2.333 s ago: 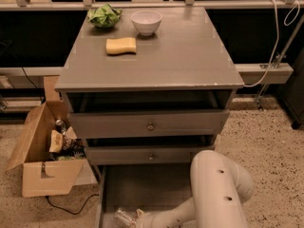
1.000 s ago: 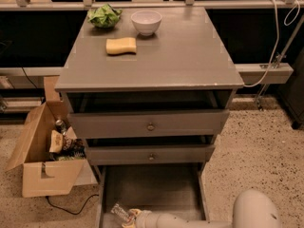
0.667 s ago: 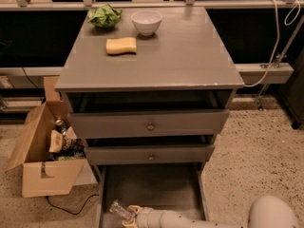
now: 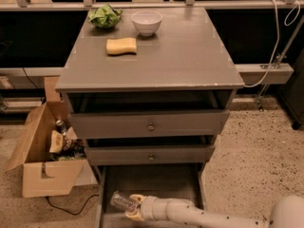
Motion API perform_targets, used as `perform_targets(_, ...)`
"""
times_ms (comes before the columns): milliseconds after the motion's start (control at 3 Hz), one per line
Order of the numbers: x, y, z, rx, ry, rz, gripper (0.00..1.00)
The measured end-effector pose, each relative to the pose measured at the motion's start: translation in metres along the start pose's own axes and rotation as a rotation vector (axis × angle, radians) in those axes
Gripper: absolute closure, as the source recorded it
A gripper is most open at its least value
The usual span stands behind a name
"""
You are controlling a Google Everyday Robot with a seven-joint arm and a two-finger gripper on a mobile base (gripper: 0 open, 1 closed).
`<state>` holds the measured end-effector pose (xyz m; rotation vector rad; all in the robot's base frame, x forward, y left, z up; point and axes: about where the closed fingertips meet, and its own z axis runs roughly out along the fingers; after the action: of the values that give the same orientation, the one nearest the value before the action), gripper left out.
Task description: Pick water bottle from bottom drawer and place on counter
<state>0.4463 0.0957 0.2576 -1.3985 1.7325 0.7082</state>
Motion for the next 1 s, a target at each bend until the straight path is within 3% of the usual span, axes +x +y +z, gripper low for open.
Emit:
perform_targets(333, -0.003, 0.001, 0.0, -0.007, -0.005, -0.009, 1.0)
perform_targets(667, -0.023, 0.004, -0.004, -0.049, -0.037, -0.067, 1.0)
perform_targets(1000, -0.076, 0.012, -0.036, -0.121, -0.066, -0.195, 1.0)
